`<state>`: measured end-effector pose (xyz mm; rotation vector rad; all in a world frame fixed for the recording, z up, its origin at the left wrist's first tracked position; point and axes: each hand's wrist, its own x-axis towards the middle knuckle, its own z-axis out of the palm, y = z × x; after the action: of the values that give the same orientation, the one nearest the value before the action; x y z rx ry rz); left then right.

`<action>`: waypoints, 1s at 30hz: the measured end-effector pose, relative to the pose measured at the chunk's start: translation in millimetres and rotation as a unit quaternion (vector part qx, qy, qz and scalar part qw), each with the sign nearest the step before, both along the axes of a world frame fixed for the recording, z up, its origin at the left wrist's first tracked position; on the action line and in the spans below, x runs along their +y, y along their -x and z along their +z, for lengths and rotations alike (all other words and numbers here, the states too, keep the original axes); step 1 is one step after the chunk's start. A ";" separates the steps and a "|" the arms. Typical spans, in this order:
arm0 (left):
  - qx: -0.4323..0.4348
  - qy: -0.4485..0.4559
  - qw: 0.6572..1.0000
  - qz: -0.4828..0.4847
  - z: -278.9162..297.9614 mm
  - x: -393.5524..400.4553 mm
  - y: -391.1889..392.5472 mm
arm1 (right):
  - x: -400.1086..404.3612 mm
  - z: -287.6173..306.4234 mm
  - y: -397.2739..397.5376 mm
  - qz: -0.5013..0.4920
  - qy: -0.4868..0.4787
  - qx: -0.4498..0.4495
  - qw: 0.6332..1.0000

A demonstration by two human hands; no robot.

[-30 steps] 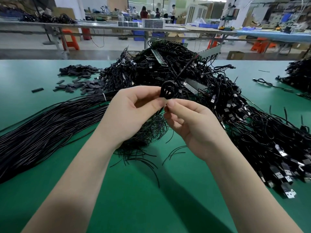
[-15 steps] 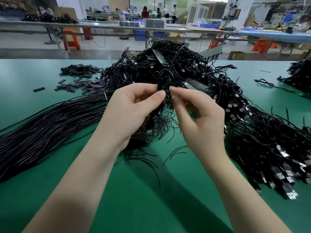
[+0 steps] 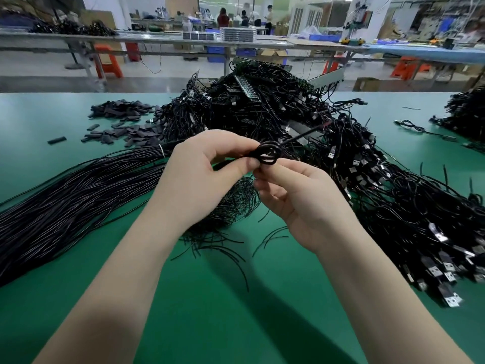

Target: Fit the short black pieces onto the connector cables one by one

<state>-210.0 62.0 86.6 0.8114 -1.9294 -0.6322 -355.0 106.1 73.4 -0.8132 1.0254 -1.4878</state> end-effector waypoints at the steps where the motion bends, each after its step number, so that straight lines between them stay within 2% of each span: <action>1: -0.007 0.002 1.000 0.003 0.7 -0.4 -1.8 | -0.1 -0.9 -2.5 -0.010 0.007 -0.006 1.000; 4: 0.050 -0.046 0.997 -0.019 0.7 0.0 -2.7 | -0.6 -3.8 -7.5 -0.043 0.083 0.006 0.996; 5: 0.074 -0.066 0.995 -0.018 0.1 0.7 -0.6 | -0.9 -6.6 -8.6 -0.078 0.127 0.069 0.986; 6: 0.093 -0.085 0.992 -0.009 -0.9 1.3 2.1 | -1.8 -10.2 -8.7 -0.135 0.176 0.181 0.958; 7: 0.107 -0.109 0.988 0.001 -2.1 2.2 5.3 | -3.0 -14.3 -8.0 -0.204 0.231 0.312 0.899; 8: 0.121 -0.142 0.982 0.005 -3.2 2.9 7.7 | -3.7 -17.5 -7.8 -0.262 0.288 0.424 0.818; 10: 0.141 -0.241 0.960 -0.019 -3.9 2.5 8.5 | -5.2 -21.3 -6.2 -0.323 0.375 0.556 0.667; 11: 0.150 -0.288 0.945 -0.039 -3.4 1.5 7.3 | -6.0 -21.8 -4.2 -0.326 0.401 0.590 0.620; 12: 0.155 -0.315 0.935 -0.055 -3.0 0.2 5.5 | -7.1 -21.6 -2.3 -0.320 0.413 0.610 0.596; 13: 0.156 -0.324 0.931 -0.060 -2.8 -1.0 3.5 | -7.7 -20.3 -0.3 -0.310 0.411 0.615 0.598; 14: 0.151 -0.315 0.935 -0.053 -3.4 -2.7 2.1 | -7.6 -19.0 1.2 -0.296 0.397 0.604 0.624; 15: 0.145 -0.290 0.945 -0.036 -4.1 -3.9 1.4 | -6.7 -16.8 1.5 -0.277 0.369 0.576 0.675; 16: 0.142 -0.248 0.958 -0.017 -5.1 -5.0 1.6 | -5.0 -12.9 1.1 -0.249 0.326 0.528 0.744; 18: 0.145 -0.156 0.977 0.009 -6.4 -6.1 1.9 | -1.5 -5.7 -1.4 -0.155 0.215 0.370 0.890; 19: 0.146 -0.128 0.981 0.009 -6.3 -5.9 1.4 | -1.0 -2.7 -2.7 -0.103 0.159 0.267 0.945; 20: 0.142 -0.111 0.984 0.000 -6.1 -5.4 0.9 | -0.3 -0.4 -3.3 -0.060 0.103 0.173 0.978; 22: 0.116 -0.086 0.989 -0.027 -5.2 -3.8 0.0 | 0.7 2.4 -1.8 -0.012 0.014 0.062 0.998; 24: 0.091 -0.065 0.993 -0.044 -4.0 -2.0 0.2 | 1.9 3.7 -0.5 0.011 -0.029 0.059 0.998; 30: 0.078 -0.042 0.995 -0.051 -2.8 -1.4 0.0 | 3.1 6.8 0.8 0.015 -0.012 0.014 1.000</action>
<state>-210.0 60.6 83.8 0.6970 -1.8198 -0.8195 -355.8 109.2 80.3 -0.8301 1.0452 -1.4390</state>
